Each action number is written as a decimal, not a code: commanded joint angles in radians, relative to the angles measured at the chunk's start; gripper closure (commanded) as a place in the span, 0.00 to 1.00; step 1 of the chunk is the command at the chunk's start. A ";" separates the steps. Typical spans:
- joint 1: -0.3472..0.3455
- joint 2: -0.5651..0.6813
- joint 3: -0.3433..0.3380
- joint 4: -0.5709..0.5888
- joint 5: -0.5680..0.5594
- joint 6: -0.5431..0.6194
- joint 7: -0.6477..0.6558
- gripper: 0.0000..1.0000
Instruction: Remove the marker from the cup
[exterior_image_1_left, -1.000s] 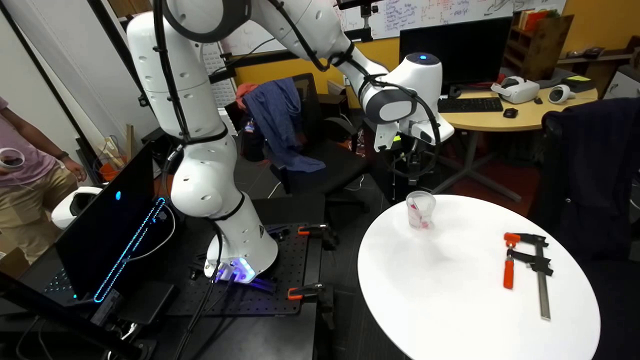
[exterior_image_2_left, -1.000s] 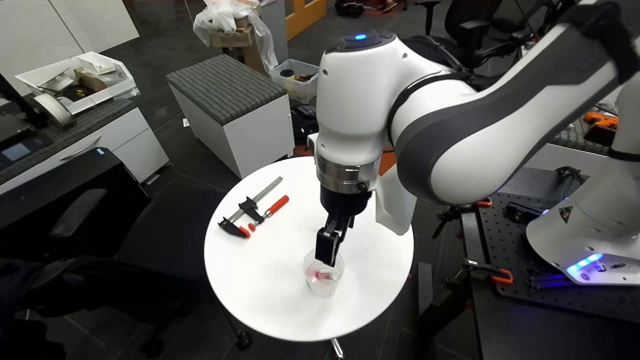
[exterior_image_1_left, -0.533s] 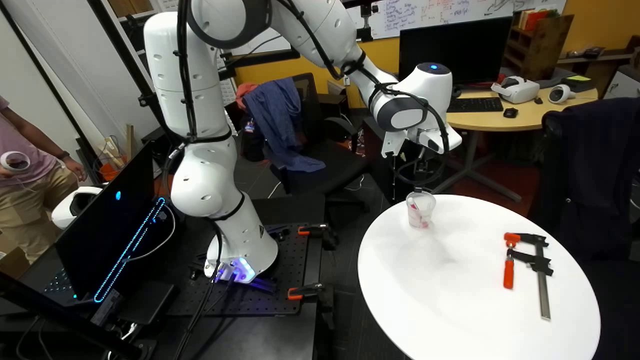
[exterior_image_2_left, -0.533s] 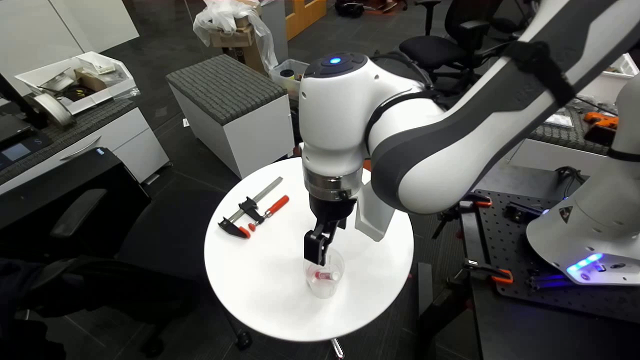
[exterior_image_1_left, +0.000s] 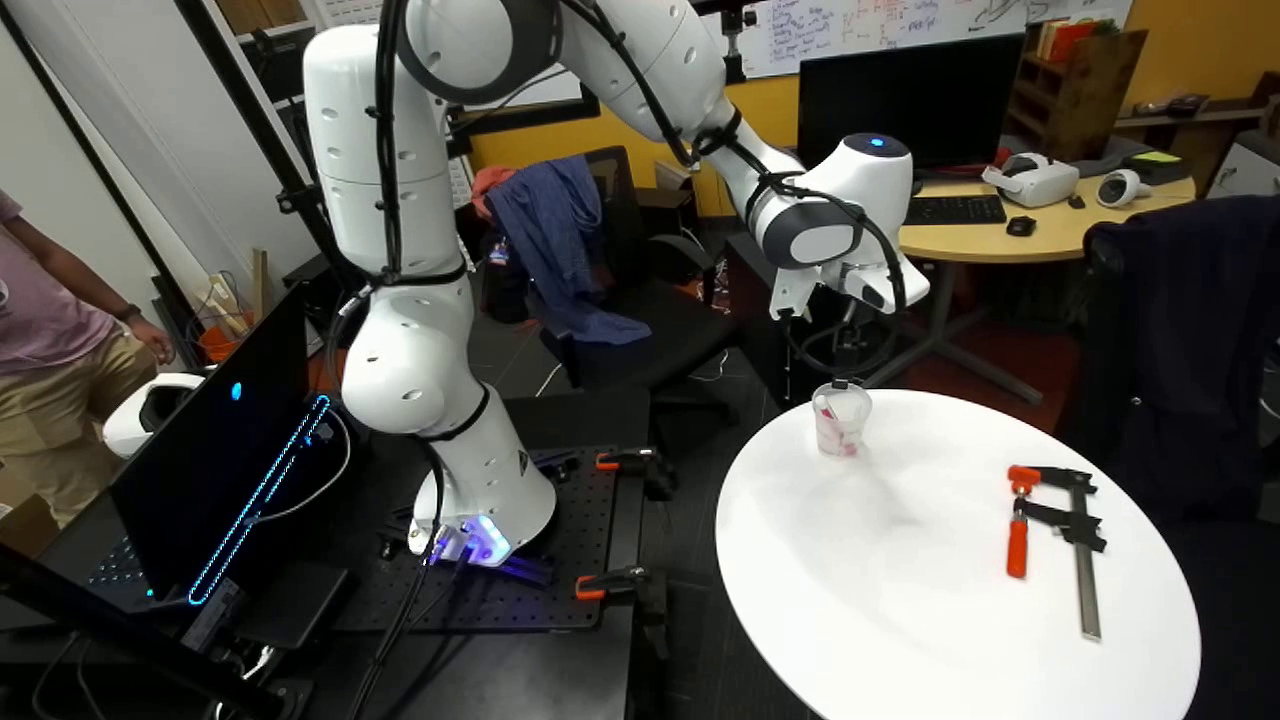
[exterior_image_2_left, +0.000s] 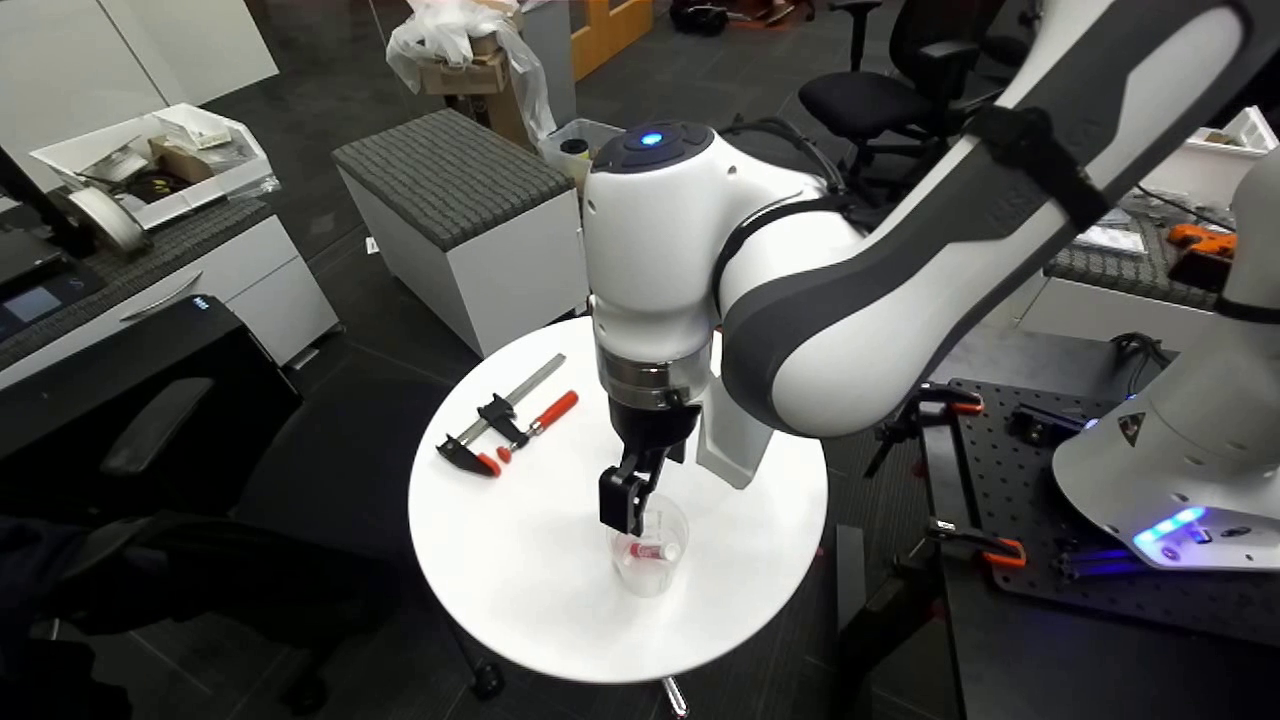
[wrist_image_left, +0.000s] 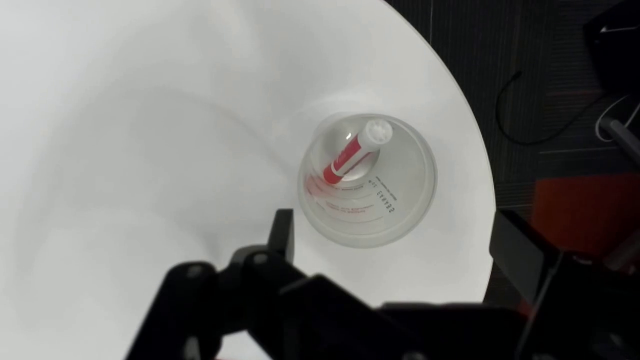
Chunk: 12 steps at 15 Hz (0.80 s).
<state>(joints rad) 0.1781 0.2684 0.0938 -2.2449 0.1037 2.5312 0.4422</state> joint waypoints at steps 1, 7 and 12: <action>0.005 -0.001 -0.005 0.001 0.003 -0.003 -0.002 0.00; 0.007 -0.008 -0.007 -0.006 -0.001 0.004 0.003 0.00; -0.002 -0.001 0.000 -0.003 0.027 0.011 -0.011 0.00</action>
<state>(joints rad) 0.1781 0.2685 0.0937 -2.2452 0.1073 2.5312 0.4406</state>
